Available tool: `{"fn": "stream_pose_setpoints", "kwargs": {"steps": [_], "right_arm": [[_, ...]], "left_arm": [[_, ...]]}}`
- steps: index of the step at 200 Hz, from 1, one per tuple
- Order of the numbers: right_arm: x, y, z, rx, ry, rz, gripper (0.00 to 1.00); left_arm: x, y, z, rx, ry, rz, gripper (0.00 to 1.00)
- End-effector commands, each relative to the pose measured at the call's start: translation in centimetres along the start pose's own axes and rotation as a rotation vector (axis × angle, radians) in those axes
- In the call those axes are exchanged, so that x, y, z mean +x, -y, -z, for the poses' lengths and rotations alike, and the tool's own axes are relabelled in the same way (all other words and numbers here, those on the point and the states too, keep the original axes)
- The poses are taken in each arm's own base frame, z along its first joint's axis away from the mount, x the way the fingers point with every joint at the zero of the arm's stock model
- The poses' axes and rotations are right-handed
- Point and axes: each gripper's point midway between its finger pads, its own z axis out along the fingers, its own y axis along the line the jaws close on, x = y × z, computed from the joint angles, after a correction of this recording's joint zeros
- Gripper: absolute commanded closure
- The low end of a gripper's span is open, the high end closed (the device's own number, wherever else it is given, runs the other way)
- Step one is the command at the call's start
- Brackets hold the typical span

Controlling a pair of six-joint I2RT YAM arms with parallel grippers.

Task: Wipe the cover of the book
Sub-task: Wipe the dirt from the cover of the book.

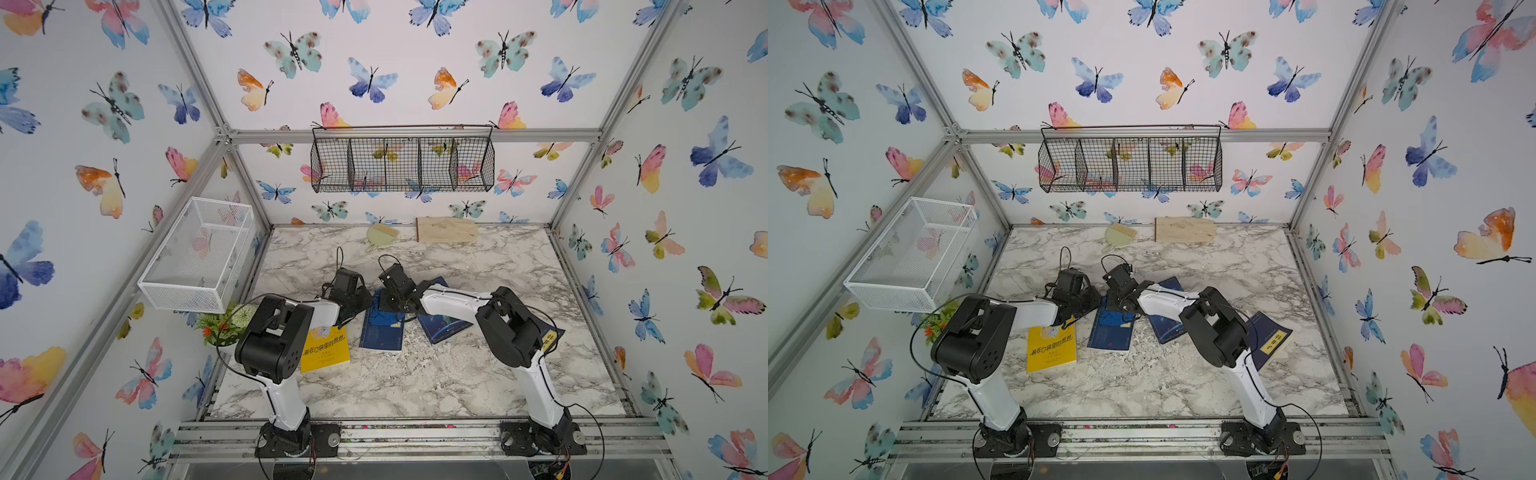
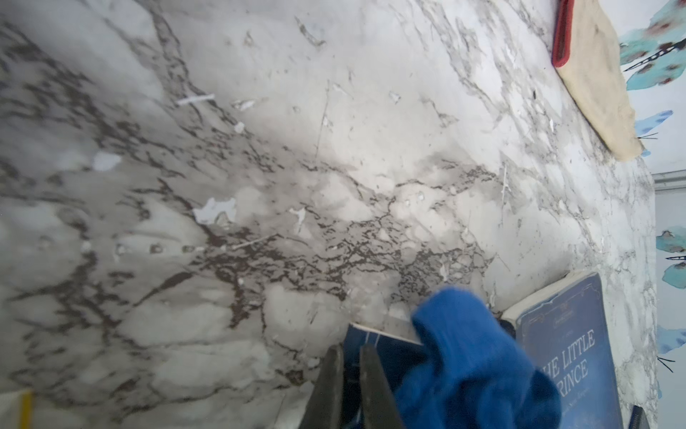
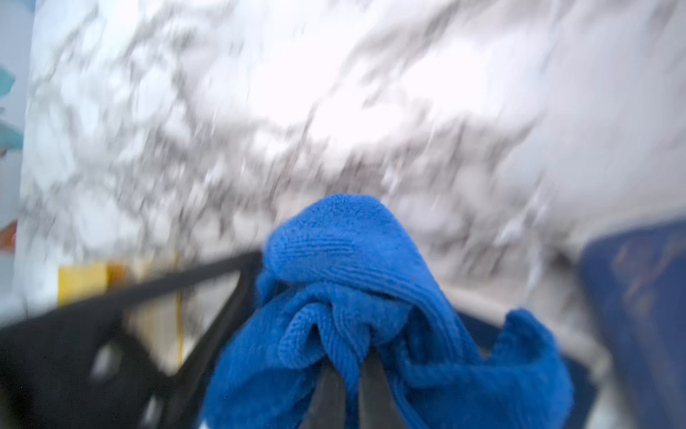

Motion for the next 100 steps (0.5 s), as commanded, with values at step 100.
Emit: {"fn": "stream_pose_setpoints", "kwargs": {"steps": [100], "right_arm": [[19.9,13.4,3.5,0.427,-0.368,0.144,0.99]], "left_arm": [[3.1,-2.8,0.0,-0.085,-0.087,0.005,0.88]]}}
